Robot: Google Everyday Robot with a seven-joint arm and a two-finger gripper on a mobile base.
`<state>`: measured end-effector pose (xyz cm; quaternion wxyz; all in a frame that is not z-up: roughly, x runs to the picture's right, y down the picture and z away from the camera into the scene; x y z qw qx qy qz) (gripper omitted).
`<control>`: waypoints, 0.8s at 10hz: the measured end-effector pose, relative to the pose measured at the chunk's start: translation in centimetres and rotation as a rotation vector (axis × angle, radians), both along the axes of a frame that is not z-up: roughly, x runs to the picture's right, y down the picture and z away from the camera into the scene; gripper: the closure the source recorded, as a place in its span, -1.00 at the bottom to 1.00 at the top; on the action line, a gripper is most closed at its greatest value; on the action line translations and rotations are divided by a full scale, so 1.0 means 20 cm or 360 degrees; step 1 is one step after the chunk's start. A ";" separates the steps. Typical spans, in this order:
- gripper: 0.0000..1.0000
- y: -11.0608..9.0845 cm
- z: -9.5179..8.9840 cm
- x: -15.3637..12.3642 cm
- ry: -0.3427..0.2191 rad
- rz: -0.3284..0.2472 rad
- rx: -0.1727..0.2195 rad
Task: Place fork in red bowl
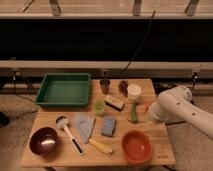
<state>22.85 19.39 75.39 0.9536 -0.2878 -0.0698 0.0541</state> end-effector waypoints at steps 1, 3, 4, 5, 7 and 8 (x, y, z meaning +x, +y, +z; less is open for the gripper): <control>1.00 0.03 -0.03 -0.01 -0.0007 -0.0020 -0.0009; 1.00 0.11 -0.08 -0.04 -0.0010 -0.0089 -0.0032; 1.00 0.15 -0.11 -0.08 -0.0015 -0.0132 -0.0044; 0.94 0.18 -0.12 -0.09 -0.0018 -0.0149 -0.0054; 0.58 0.22 -0.16 -0.12 -0.0016 -0.0193 -0.0066; 0.37 0.25 -0.17 -0.12 -0.0010 -0.0213 -0.0074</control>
